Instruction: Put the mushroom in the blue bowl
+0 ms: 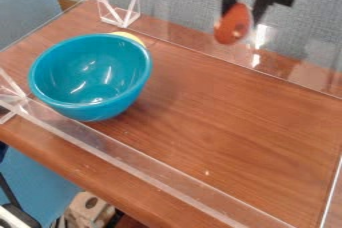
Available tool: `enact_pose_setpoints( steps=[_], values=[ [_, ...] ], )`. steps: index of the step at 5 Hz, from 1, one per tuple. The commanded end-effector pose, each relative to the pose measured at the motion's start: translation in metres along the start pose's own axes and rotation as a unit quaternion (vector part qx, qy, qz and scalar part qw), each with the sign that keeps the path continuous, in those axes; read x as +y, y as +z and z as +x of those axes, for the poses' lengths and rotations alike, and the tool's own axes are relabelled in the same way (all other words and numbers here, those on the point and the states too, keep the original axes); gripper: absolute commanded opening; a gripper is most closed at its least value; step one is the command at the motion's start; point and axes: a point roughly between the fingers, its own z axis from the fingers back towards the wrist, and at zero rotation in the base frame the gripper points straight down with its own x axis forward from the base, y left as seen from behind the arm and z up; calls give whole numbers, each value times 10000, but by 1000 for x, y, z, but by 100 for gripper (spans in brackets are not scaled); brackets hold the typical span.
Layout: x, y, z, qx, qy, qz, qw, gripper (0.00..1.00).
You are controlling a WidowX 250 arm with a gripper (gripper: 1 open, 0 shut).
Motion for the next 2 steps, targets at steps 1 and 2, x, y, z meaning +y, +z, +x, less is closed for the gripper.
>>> enact_pose_setpoints(
  steps=[1, 2],
  values=[
    [43, 31, 3, -333, 501, 34, 9982, 0],
    [81, 30, 3, -222, 976, 229, 9947, 0]
  ],
)
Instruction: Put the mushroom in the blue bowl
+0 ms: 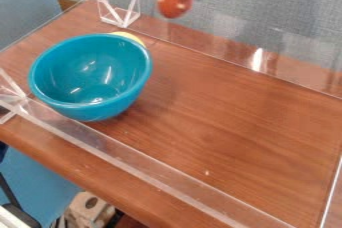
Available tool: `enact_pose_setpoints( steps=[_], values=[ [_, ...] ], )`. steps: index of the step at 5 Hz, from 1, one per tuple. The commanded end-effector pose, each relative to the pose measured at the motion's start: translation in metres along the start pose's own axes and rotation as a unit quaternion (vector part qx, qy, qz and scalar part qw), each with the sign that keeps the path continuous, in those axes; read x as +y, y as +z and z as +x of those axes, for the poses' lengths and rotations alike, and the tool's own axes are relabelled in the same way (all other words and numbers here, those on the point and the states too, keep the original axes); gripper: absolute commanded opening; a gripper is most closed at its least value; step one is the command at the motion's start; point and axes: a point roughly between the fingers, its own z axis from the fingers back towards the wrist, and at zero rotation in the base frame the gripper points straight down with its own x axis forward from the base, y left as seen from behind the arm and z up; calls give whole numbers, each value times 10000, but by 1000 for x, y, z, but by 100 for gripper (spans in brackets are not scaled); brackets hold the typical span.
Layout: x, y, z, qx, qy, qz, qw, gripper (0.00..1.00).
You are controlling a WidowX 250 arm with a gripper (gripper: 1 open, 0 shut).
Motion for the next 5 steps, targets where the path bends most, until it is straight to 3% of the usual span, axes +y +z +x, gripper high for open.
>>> enact_pose_setpoints(
  steps=[1, 2, 4, 5],
  values=[
    [39, 24, -4, -276, 732, 29, 9969, 0],
    [70, 12, -8, -142, 1333, 180, 9908, 0],
    [103, 2, -20, 16, 1828, 443, 9821, 0],
    [107, -11, -27, 178, 2308, 588, 9711, 0]
  ],
)
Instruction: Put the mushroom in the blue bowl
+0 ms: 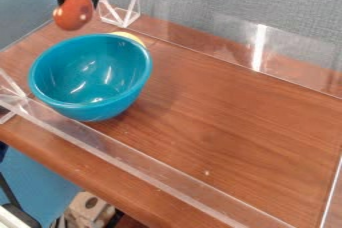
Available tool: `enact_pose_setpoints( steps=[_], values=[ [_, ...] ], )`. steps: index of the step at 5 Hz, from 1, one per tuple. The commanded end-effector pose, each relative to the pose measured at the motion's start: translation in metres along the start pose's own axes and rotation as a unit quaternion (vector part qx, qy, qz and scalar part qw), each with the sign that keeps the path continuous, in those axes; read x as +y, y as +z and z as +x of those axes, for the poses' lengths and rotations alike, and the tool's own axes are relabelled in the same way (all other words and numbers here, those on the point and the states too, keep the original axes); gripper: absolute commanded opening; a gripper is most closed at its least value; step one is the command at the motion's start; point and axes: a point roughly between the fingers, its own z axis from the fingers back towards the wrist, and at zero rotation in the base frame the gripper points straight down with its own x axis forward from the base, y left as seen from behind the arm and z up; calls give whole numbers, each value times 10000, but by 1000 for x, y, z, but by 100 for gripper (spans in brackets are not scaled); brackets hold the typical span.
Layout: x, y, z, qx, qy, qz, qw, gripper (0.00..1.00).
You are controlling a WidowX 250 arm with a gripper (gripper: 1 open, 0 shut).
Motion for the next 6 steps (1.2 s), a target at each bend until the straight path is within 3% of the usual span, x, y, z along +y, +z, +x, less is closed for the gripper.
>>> enact_pose_setpoints(
  steps=[1, 2, 4, 6],
  values=[
    [13, 5, -1, -104, 669, 11, 9977, 0],
    [12, -6, -2, 46, 1069, 166, 9941, 0],
    [-3, -51, 7, 55, 890, 286, 9956, 0],
    [-17, -91, 8, 285, 1386, 313, 9894, 0]
  ],
)
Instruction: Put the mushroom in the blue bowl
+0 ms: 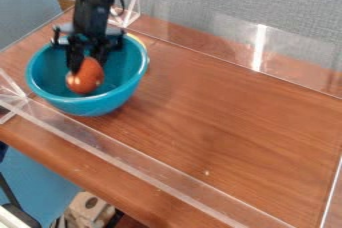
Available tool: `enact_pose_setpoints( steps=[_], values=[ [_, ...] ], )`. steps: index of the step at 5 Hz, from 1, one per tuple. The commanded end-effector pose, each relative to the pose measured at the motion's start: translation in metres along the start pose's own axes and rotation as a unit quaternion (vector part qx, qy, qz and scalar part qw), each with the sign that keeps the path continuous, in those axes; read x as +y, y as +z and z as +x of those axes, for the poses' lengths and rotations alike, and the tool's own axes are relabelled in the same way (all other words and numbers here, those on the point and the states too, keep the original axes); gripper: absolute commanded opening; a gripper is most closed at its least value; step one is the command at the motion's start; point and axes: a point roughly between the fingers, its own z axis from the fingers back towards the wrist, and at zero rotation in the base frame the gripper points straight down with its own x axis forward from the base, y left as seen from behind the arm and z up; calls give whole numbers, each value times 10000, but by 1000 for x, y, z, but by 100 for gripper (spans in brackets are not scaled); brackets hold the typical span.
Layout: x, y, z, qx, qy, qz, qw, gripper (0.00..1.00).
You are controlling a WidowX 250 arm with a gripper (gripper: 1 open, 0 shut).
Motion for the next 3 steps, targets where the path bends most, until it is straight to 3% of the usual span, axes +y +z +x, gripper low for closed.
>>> enact_pose_setpoints(
  steps=[1, 3],
  values=[
    [9, 8, 16, -53, 64, -243, 9997, 0],
    [13, 5, 18, 141, -165, -355, 9991, 0]
  ],
)
